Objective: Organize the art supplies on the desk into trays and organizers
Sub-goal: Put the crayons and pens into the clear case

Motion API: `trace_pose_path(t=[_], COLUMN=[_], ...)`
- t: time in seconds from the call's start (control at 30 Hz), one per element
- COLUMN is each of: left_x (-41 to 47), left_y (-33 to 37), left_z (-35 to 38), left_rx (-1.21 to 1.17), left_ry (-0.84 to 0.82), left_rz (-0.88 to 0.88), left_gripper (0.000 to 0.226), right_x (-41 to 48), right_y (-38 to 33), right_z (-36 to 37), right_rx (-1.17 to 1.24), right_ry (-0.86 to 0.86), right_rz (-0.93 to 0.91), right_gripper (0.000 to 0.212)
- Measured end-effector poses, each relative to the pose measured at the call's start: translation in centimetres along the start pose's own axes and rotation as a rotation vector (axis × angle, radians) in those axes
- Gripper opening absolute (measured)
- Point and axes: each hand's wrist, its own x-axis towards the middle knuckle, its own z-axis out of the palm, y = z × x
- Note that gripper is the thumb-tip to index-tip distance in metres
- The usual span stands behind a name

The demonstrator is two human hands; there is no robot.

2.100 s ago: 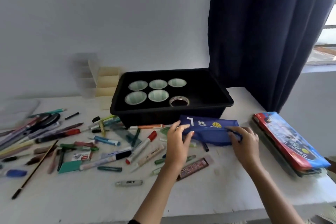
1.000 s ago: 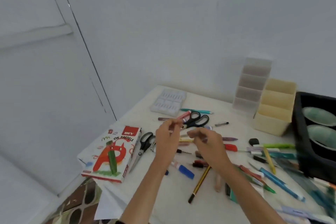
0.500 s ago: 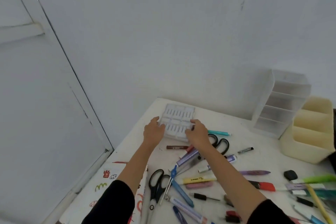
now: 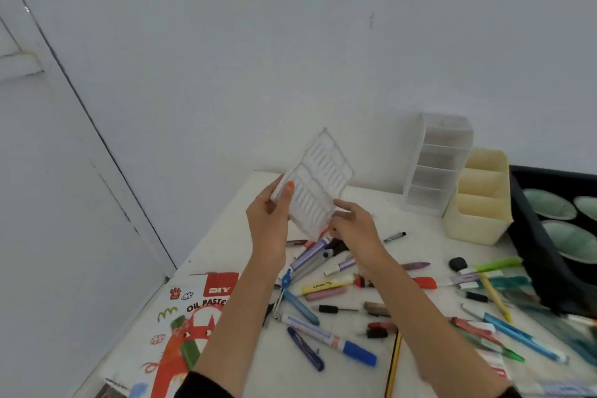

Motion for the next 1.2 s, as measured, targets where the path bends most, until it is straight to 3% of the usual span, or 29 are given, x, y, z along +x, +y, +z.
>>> trace_pose_path(t=[0.1, 0.23, 0.33, 0.43, 0.5, 0.63, 0.77, 1.0, 1.2], left_x=[-4.5, -12.2, -17.1, -21.2, -23.2, -24.2, -25.5, -28.3, -27.0], left_y=[0.8, 0.7, -0.3, -0.6, -1.0, -1.6, -3.4, -7.2, -7.9], left_z=[1.8, 4.3, 5.5, 5.6, 5.3, 4.4, 3.0, 1.4, 2.0], left_rx=[0.226, 0.547, 0.663, 0.558, 0.437, 0.377, 0.39, 0.436, 0.464], left_ry=[-0.01, -0.168, -0.428, -0.694, -0.626, -0.279, -0.31, -0.213, -0.116], left_rz=[0.188, 0.448, 0.537, 0.33, 0.235, 0.093, -0.241, -0.201, -0.103], left_gripper=[0.033, 0.043, 0.047, 0.046, 0.037, 0.021, 0.04, 0.03, 0.024], right_x=[-3.7, -9.7, -12.7, -14.7, -16.6, -20.9, -25.3, -27.0, -25.3], right_y=[-1.5, -3.6, -2.8, 0.3, 2.4, 5.7, 7.7, 11.8, 11.9], right_z=[-3.0, -8.5, -11.7, -14.7, -16.6, -18.6, -18.3, -16.5, -15.6], right_rx=[0.145, 0.591, 0.397, 0.251, 0.292, 0.28, 0.186, -0.274, -0.414], right_ry=[0.144, 0.077, 0.155, 0.355, 0.347, 0.307, 0.264, 0.439, 0.462], right_rz=[-0.028, -0.031, -0.016, 0.045, 0.058, 0.139, 0.197, 0.096, 0.071], right_gripper=[0.032, 0.045, 0.049, 0.054, 0.047, 0.041, 0.034, 0.034, 0.04])
